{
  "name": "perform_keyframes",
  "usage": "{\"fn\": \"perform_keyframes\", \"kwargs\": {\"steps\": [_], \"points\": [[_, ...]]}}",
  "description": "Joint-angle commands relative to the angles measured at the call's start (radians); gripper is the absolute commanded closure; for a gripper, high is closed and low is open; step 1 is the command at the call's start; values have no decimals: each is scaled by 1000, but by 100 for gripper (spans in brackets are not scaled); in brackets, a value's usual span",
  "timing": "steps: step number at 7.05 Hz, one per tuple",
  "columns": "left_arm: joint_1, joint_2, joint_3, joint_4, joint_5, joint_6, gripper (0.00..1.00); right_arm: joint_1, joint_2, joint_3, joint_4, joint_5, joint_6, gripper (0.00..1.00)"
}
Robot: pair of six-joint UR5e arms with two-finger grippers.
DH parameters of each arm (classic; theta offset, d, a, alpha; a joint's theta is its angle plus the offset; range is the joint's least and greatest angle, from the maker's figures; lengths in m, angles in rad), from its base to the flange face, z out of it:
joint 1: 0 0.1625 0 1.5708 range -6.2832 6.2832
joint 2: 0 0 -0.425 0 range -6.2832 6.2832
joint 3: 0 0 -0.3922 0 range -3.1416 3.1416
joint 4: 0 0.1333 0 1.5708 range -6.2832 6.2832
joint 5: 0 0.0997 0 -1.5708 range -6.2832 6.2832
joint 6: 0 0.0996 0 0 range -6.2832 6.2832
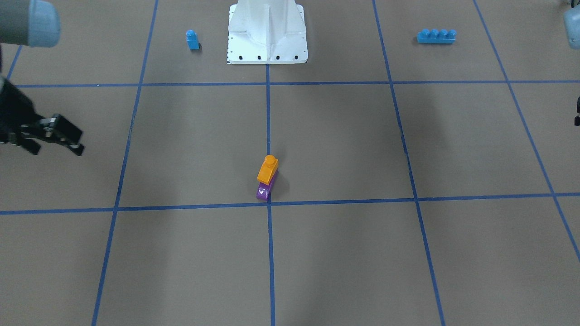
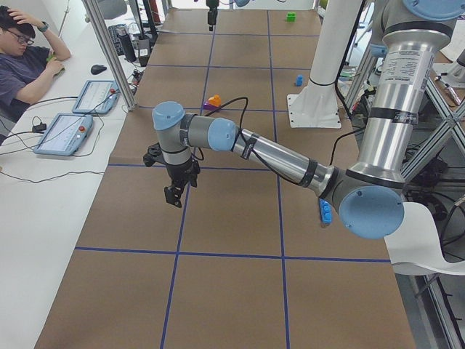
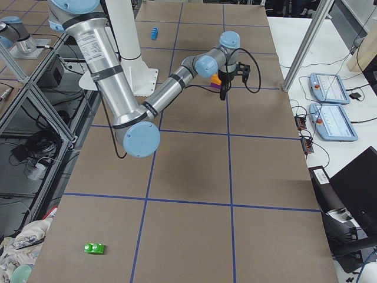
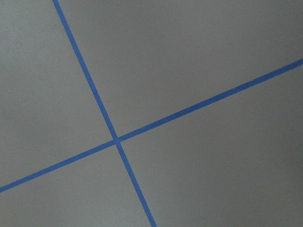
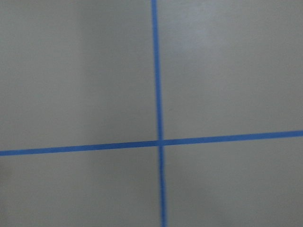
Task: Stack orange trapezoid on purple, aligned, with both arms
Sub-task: 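Open the right gripper and withdraw it from the stack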
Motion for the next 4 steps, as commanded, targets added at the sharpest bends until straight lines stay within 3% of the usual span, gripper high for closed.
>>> {"fn": "perform_keyframes", "kwargs": {"steps": [1,2,4], "points": [[-33,16,13,-13,-4,0,0,237,-91,-201,-1,35,-506,0],[-55,52,13,-18,-6,3,0,291,-138,-269,8,28,-657,0],[-123,111,16,-19,-7,95,0,333,-245,-279,25,23,-692,0]]}}
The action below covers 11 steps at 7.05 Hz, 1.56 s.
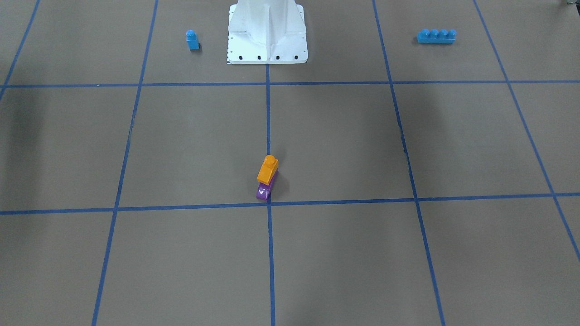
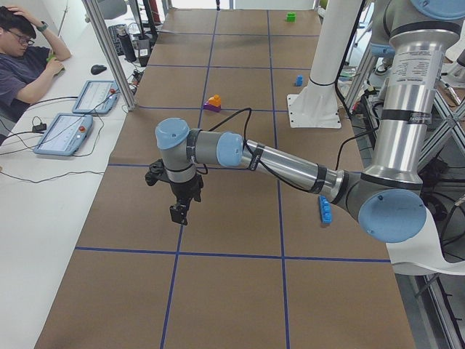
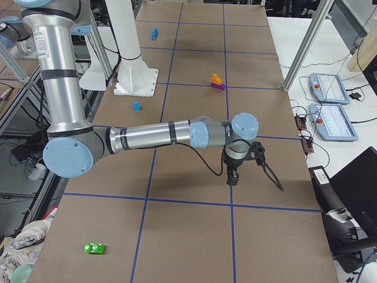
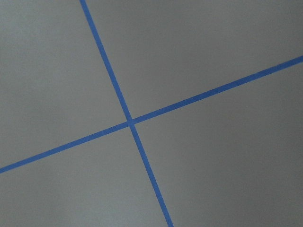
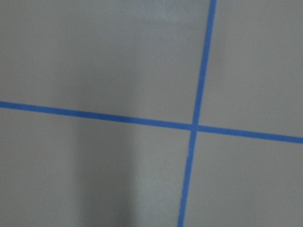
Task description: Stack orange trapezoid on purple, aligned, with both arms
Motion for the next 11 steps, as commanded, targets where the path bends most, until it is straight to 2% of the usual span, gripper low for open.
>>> {"fn": "perform_keyframes", "kwargs": {"steps": [1,3,4,6,9,11], "points": [[-57,54,31,1,0,252,0,58,-87,-19,66,-2,-36,0],[-85,122,65,-37,-3,255,0,100,-153,-17,126,6,-36,0],[-85,171,67,-116,-3,214,0,106,-164,-12,130,19,-35,0],[-82,238,61,-297,-9,-9,0,106,-169,-12,130,29,-33,0],[-45,215,53,-332,-71,-157,0,113,-178,-11,130,35,-33,0],[-36,206,56,-347,-78,-180,0,115,-178,-11,130,35,-33,0]]}}
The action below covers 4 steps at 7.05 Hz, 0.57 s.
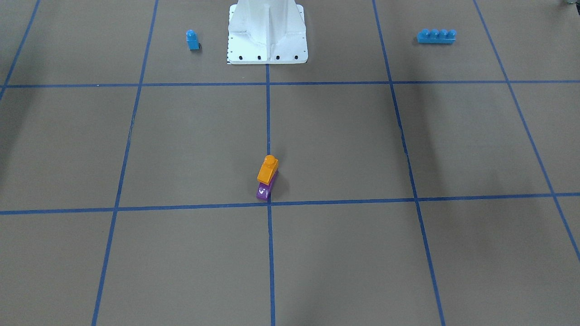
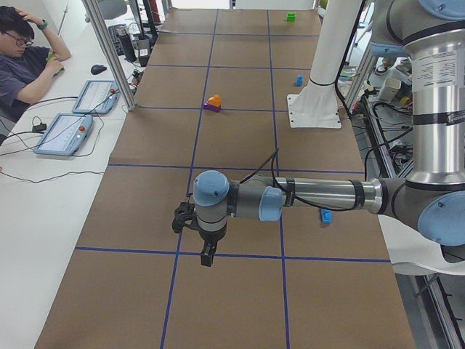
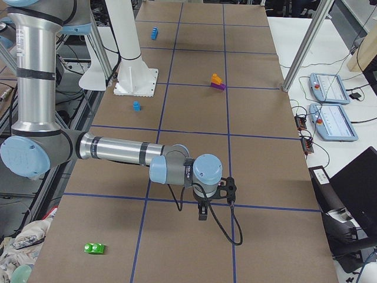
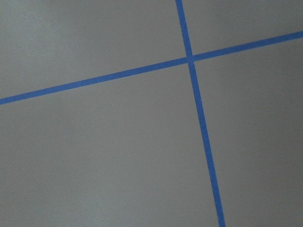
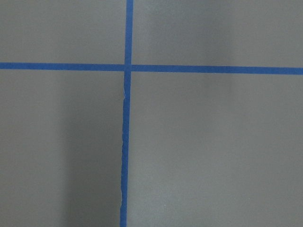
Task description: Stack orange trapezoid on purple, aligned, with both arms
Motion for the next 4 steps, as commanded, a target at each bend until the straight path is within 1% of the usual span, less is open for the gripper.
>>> {"fn": "perform_keyframes", "kwargs": {"steps": [1,4], "points": [[11,-9,-1,-8,-41,-56,0,2,0,0,0,0,5,0],[11,-44,7,3,-41,-58,0,2,0,-5,2,-3,5,0]]}}
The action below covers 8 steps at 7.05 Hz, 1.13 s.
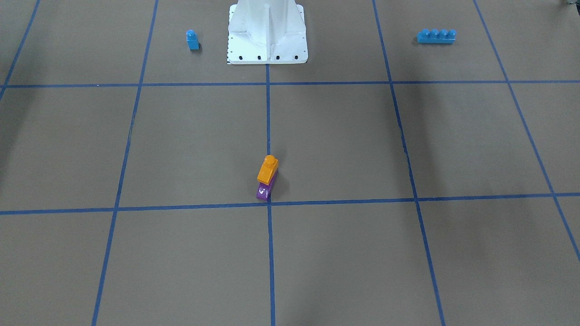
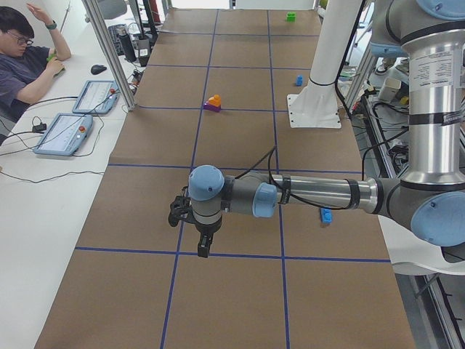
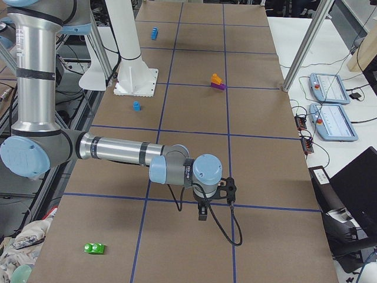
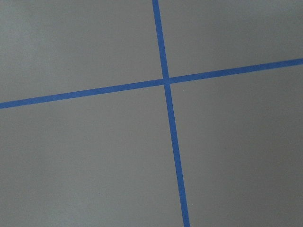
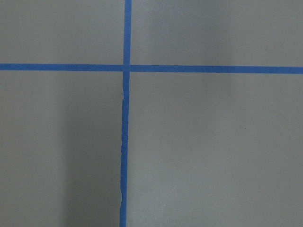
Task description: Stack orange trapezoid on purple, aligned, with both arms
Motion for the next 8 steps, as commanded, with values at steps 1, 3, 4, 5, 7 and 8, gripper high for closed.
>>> {"fn": "perform_keyframes", "kwargs": {"steps": [1,3,4,5,7,8], "points": [[0,-19,7,6,0,-2,0,6,-2,3,1,0,0,0],[0,-21,5,7,0,-2,0,8,15,29,-41,-3,5,0],[0,-21,5,7,0,-2,0,8,20,69,-112,-12,5,0],[0,-21,7,7,2,-2,0,8,23,91,-156,-14,5,0],[2,-15,11,7,6,-2,0,6,21,89,-157,-35,5,0],[2,-13,13,7,8,-2,0,6,21,86,-157,-34,5,0]]}}
